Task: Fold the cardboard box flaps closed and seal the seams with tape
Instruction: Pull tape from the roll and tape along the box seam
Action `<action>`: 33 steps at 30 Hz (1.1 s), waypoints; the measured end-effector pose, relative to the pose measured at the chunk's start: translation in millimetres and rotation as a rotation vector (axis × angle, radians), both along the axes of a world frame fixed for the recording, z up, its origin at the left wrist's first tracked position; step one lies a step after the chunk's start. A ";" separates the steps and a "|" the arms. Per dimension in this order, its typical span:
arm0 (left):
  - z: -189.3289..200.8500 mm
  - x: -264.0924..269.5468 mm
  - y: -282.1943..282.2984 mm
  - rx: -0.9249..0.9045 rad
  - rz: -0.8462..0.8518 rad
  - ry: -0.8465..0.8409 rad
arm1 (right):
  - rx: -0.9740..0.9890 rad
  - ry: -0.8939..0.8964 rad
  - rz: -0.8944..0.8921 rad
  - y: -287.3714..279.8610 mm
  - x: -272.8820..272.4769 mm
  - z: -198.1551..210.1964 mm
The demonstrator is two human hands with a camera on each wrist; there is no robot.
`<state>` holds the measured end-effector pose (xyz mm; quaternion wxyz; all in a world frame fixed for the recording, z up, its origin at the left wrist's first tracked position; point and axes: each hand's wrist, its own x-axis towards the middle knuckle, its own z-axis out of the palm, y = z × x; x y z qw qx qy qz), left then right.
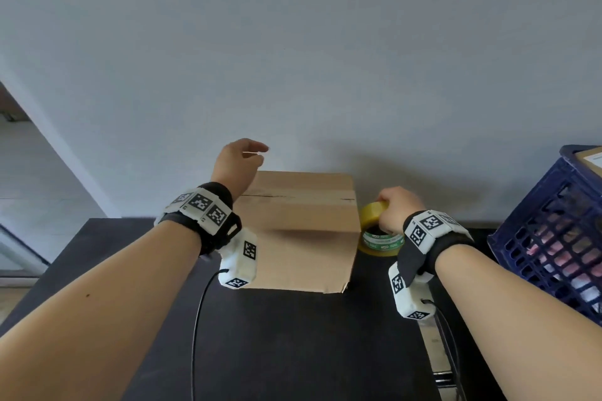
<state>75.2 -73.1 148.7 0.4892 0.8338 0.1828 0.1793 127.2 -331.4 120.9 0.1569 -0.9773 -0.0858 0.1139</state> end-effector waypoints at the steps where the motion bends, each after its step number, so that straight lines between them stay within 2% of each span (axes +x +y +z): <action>1: -3.0 -3.9 9.5 -0.009 0.022 0.007 | -0.009 -0.014 -0.013 5.7 -0.3 0.2; 8: -29.2 -30.3 62.5 -0.072 0.067 0.044 | -0.085 -0.061 -0.074 39.3 -8.8 -6.4; 14: -34.1 -37.2 74.0 0.127 -0.077 0.094 | -0.134 -0.077 -0.089 49.4 -19.7 -6.7; 20: -35.9 -39.2 77.2 0.170 -0.122 0.090 | -0.109 -0.048 -0.079 51.0 -28.3 -2.8; 25: -35.0 -40.9 81.2 0.204 -0.160 0.091 | -0.035 -0.096 -0.059 57.2 -32.9 2.7; 28: -32.8 -43.0 84.3 0.242 -0.209 0.093 | 0.075 -0.168 -0.081 65.6 -34.9 10.0; 30: -30.9 -44.5 90.1 0.257 -0.263 0.102 | 0.146 -0.278 -0.094 76.1 -36.2 18.2; 33: -29.2 -47.2 101.4 0.273 -0.317 0.111 | 0.209 -0.408 -0.019 101.9 -40.7 30.2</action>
